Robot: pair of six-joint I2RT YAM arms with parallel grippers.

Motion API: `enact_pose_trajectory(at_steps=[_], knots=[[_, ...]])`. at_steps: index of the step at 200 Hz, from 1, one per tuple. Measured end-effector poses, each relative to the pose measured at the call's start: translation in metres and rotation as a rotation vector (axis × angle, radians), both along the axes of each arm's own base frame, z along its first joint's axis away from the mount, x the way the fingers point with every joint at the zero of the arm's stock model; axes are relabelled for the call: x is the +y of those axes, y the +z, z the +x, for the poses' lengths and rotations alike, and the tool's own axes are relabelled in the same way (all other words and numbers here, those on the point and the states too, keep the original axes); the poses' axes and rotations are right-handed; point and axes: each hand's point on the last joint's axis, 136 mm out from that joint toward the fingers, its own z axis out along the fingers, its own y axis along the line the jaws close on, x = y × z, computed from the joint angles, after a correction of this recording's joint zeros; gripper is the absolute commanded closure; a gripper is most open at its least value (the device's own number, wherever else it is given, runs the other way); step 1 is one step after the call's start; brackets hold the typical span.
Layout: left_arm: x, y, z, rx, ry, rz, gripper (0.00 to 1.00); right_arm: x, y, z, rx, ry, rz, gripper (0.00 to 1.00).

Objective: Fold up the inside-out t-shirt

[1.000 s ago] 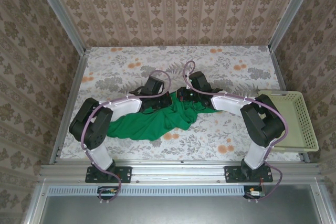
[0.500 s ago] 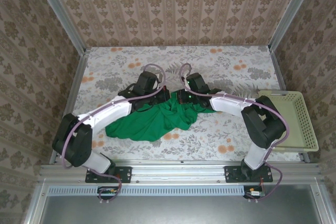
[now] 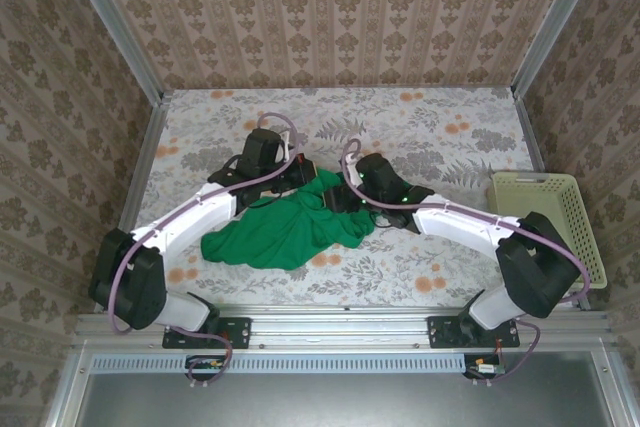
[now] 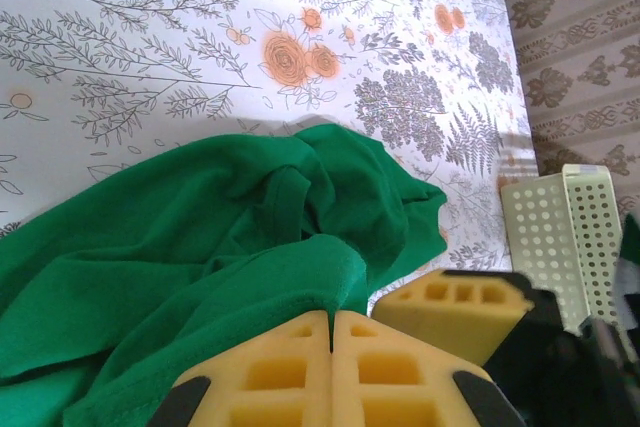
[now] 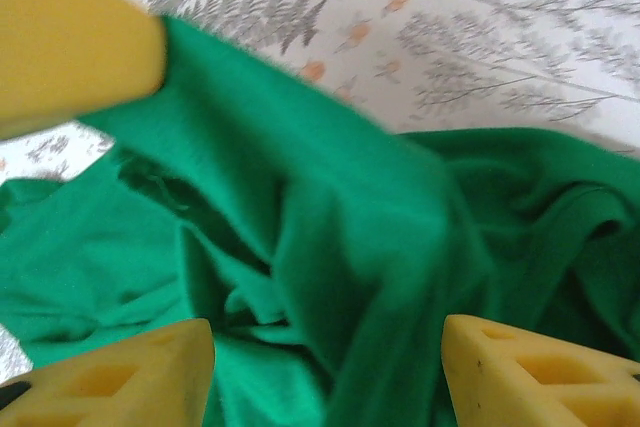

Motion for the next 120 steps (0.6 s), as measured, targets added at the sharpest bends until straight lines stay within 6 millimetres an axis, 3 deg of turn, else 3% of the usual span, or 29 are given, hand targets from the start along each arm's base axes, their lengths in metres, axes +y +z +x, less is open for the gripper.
enact_pose_trajectory(at_steps=[54,83,120], knots=[[0.005,0.002,-0.001,0.007,0.005,0.001,1.00,0.007,-0.028,0.001,0.039,0.003,-0.064,0.42],[0.005,0.002,-0.001,0.009,0.006,0.003,1.00,0.015,-0.014,0.005,-0.013,-0.008,-0.080,0.43],[0.008,0.003,0.000,0.019,0.011,0.012,1.00,0.014,0.003,-0.002,-0.050,-0.012,-0.095,0.53]])
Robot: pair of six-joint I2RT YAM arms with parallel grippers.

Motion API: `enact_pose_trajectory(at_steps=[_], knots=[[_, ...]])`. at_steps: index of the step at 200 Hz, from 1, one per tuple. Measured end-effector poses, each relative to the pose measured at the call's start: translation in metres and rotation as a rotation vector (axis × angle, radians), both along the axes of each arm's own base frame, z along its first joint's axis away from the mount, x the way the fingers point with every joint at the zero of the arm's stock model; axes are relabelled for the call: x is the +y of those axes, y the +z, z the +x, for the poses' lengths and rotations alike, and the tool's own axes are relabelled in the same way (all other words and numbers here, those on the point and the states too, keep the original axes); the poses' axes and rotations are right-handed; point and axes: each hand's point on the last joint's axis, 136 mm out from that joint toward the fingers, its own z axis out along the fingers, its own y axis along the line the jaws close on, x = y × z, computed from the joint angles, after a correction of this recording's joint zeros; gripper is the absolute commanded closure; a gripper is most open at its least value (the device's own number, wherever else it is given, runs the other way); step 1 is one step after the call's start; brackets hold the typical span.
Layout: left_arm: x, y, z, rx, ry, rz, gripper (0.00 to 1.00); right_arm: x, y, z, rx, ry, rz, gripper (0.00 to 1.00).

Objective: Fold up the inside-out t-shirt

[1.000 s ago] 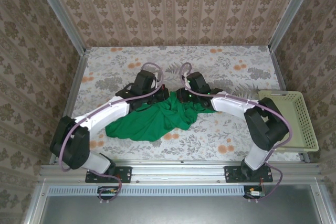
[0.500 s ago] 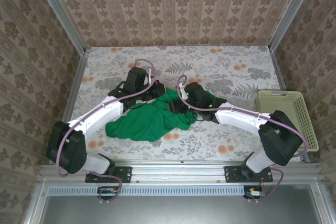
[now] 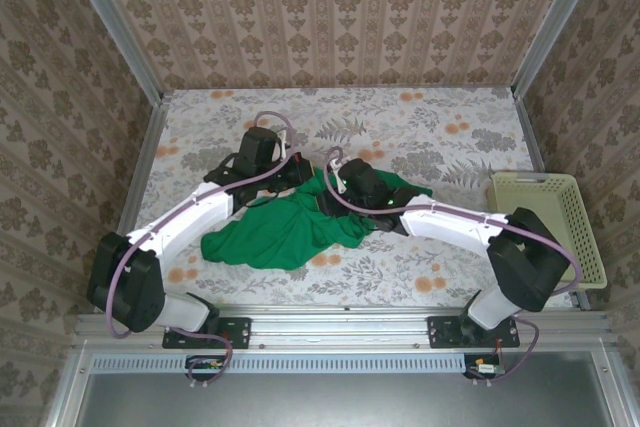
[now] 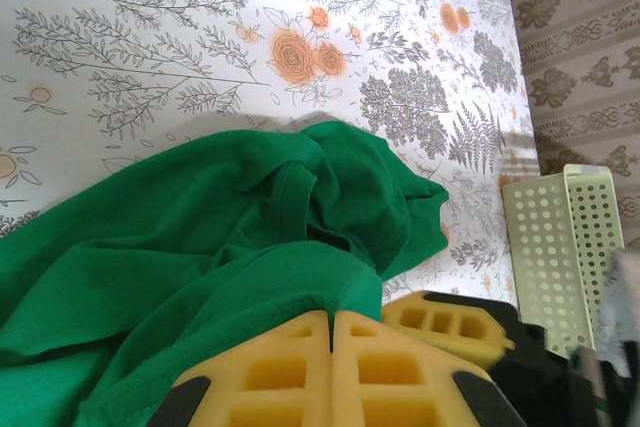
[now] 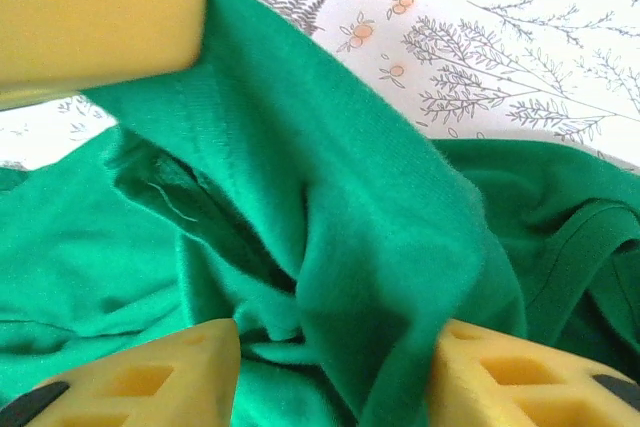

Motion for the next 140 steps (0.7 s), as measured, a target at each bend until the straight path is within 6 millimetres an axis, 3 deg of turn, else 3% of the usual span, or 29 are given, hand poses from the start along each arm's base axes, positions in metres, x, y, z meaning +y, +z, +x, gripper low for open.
enact_pose_trajectory(at_steps=[19,49,87,140], knots=[[0.003,0.001,0.002,0.001,0.008,0.002,1.00,0.002,0.008,-0.006,0.000,0.019,0.019,0.57],[0.005,-0.001,0.003,0.007,0.012,0.008,1.00,0.012,0.005,-0.016,0.037,0.060,0.041,0.62],[0.005,0.000,0.003,0.005,0.010,0.011,1.00,0.016,0.003,-0.020,0.043,0.055,0.039,0.58],[0.006,0.000,0.003,0.001,0.008,0.014,1.00,0.023,0.021,-0.030,0.019,0.091,0.081,0.59]])
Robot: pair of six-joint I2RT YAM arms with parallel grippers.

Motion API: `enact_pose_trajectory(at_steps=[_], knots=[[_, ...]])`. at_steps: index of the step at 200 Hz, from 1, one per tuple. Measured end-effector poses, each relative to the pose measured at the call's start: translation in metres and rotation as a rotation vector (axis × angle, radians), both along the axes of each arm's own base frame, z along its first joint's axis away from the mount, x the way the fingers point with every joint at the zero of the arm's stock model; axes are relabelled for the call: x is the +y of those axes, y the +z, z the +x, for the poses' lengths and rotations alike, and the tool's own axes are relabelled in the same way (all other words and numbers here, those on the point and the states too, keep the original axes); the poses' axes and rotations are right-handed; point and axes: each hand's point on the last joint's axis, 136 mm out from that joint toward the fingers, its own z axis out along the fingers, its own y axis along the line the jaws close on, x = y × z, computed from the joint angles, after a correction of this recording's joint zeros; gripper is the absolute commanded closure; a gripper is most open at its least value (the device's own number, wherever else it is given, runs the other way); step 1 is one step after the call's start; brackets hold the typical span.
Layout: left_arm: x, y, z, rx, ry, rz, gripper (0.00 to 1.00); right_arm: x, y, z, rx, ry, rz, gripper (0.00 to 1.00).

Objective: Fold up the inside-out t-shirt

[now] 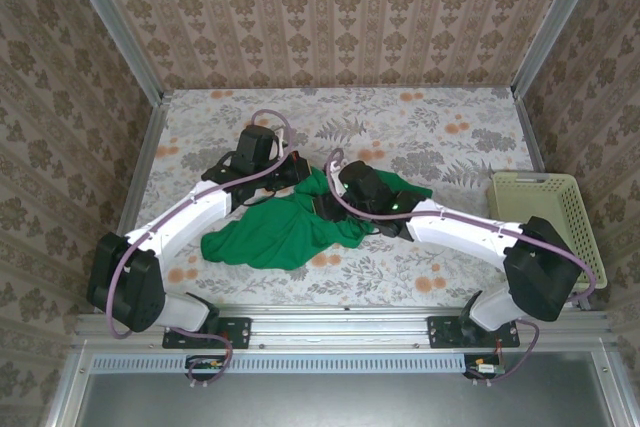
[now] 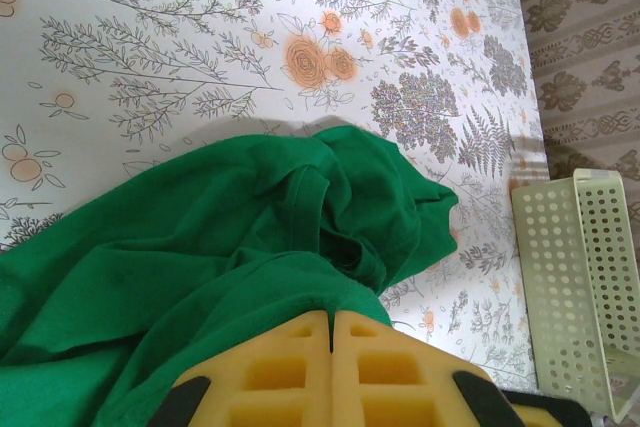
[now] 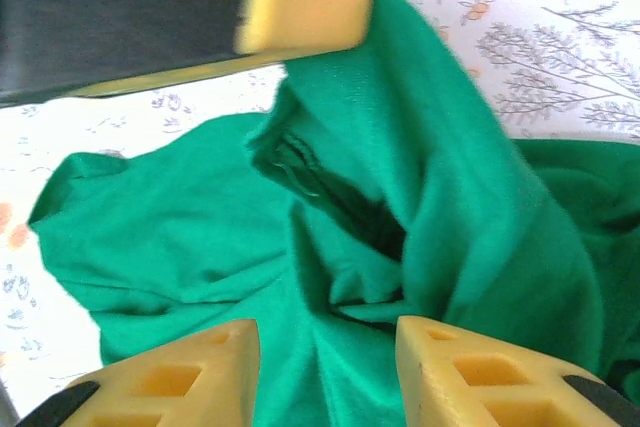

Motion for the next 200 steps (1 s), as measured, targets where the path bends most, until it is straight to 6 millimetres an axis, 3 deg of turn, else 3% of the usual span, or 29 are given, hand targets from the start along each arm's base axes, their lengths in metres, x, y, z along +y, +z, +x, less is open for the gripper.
enact_pose_trajectory(at_steps=[33,67,134,159,200], knots=[[0.000,0.000,0.000,-0.001,-0.001,-0.001,1.00,0.008,-0.022,-0.007,0.032,0.019,-0.044,0.60],[0.000,0.000,0.000,0.000,-0.001,0.000,1.00,-0.007,-0.051,0.012,0.034,-0.080,-0.177,0.60],[-0.001,0.001,-0.001,0.003,-0.008,-0.005,1.00,-0.028,-0.051,0.047,-0.017,-0.216,-0.248,0.60],[-0.002,0.001,-0.002,0.003,-0.011,-0.007,1.00,-0.024,-0.057,0.055,-0.009,-0.224,-0.254,0.73],[-0.002,0.007,0.000,0.002,-0.010,-0.006,1.00,-0.020,-0.055,0.051,-0.003,-0.195,-0.242,0.97]])
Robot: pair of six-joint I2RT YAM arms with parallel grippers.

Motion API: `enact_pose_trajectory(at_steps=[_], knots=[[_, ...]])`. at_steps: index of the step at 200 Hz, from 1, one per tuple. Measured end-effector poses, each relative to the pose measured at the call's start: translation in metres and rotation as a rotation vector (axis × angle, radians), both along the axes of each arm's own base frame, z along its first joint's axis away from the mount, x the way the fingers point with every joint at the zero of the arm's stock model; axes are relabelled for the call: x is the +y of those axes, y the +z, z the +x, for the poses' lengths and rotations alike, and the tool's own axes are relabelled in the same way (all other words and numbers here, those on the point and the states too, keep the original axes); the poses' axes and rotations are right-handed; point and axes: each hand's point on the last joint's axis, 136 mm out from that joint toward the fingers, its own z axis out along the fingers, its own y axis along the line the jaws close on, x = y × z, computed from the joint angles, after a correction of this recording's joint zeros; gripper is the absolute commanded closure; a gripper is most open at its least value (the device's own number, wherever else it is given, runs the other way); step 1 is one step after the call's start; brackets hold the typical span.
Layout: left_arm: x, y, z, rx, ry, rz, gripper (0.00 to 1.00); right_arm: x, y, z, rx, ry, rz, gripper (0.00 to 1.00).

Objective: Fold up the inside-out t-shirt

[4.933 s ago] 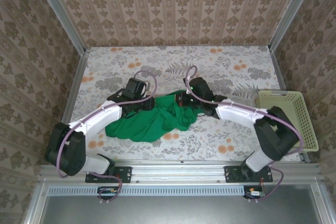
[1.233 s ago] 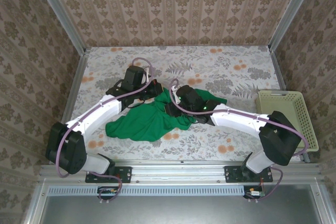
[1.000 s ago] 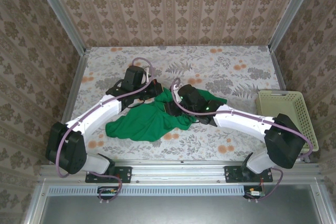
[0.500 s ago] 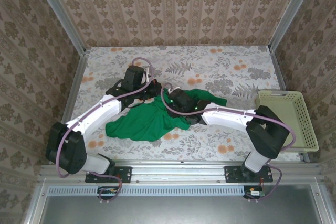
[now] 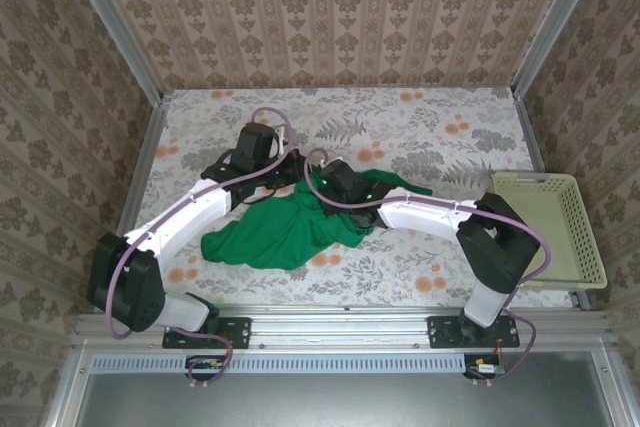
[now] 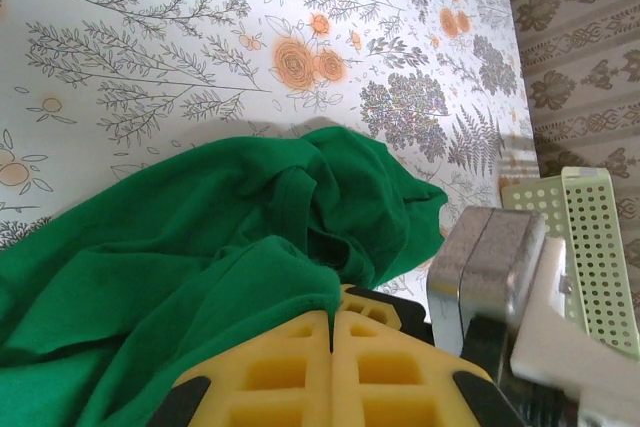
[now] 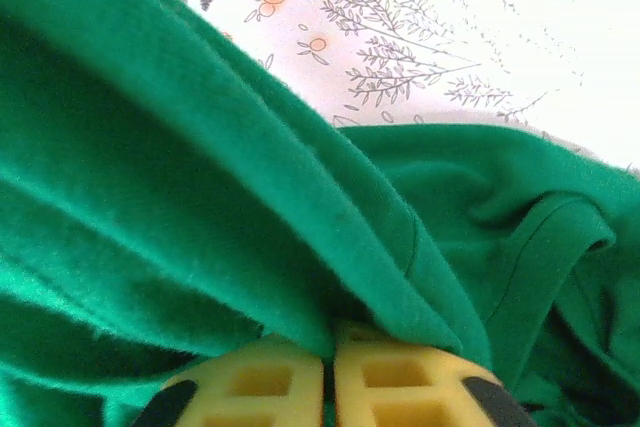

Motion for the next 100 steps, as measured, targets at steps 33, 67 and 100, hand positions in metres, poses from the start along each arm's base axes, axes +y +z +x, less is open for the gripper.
enact_pose_trajectory(at_steps=[33,67,100], knots=[[0.002,-0.001,0.017,0.008,0.005,0.031,1.00,-0.009,0.020,-0.023,-0.005,0.053,0.062,1.00],[-0.004,-0.019,0.034,0.043,-0.023,0.098,0.92,-0.017,0.044,-0.030,-0.001,0.064,0.226,1.00],[-0.003,-0.043,0.034,0.089,-0.043,0.182,0.73,-0.030,0.034,-0.022,0.073,0.016,0.362,1.00]])
